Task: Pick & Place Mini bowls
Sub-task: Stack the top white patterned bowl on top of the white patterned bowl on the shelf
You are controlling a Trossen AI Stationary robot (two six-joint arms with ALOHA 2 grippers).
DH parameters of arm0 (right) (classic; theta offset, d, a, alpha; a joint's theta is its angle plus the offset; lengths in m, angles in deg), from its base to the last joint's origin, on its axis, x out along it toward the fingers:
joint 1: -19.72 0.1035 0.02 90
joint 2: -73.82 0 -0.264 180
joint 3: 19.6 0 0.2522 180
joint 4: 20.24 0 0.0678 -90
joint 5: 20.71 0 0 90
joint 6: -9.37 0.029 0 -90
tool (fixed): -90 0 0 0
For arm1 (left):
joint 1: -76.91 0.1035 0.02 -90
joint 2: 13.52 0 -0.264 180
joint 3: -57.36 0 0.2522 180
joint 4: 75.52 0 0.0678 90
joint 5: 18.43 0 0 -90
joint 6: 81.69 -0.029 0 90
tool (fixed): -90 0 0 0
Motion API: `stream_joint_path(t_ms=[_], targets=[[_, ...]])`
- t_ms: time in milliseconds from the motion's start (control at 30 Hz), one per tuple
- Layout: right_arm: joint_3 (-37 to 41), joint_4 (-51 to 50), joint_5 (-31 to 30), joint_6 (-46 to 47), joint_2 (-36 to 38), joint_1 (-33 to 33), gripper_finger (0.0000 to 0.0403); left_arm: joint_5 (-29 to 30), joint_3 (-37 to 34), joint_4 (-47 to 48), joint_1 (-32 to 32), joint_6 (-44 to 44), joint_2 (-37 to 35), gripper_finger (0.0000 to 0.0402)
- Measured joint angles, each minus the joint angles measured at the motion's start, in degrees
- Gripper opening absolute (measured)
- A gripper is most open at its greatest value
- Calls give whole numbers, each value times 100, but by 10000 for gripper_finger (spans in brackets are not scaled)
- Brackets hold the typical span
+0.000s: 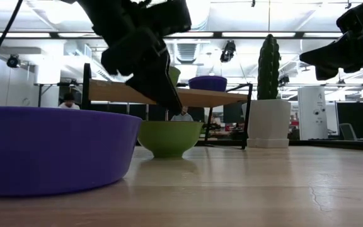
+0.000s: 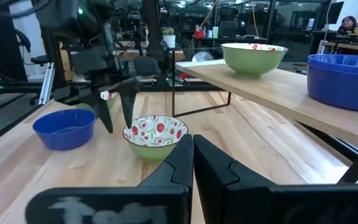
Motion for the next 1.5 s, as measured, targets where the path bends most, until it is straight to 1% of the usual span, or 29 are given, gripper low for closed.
stream_joint_path(t_ms=[667, 767, 833, 1100, 1300, 1500], targets=[[0, -2, 0, -7, 0, 0, 9, -31, -12, 396, 195, 175, 324, 145], [0, 0, 0, -6, 0, 0, 9, -41, -12, 393, 197, 182, 327, 130], [0, 0, 0, -3, 0, 0, 9, -43, -12, 391, 197, 160, 325, 112], [0, -2, 0, -5, 0, 0, 9, -41, 1, 389, 197, 58, 321, 12], [0, -1, 0, 1, 0, 1, 9, -65, 171, 460, 190, -73, 317, 7], [0, -2, 0, -7, 0, 2, 9, -55, 676, 954, 168, -125, 316, 4]])
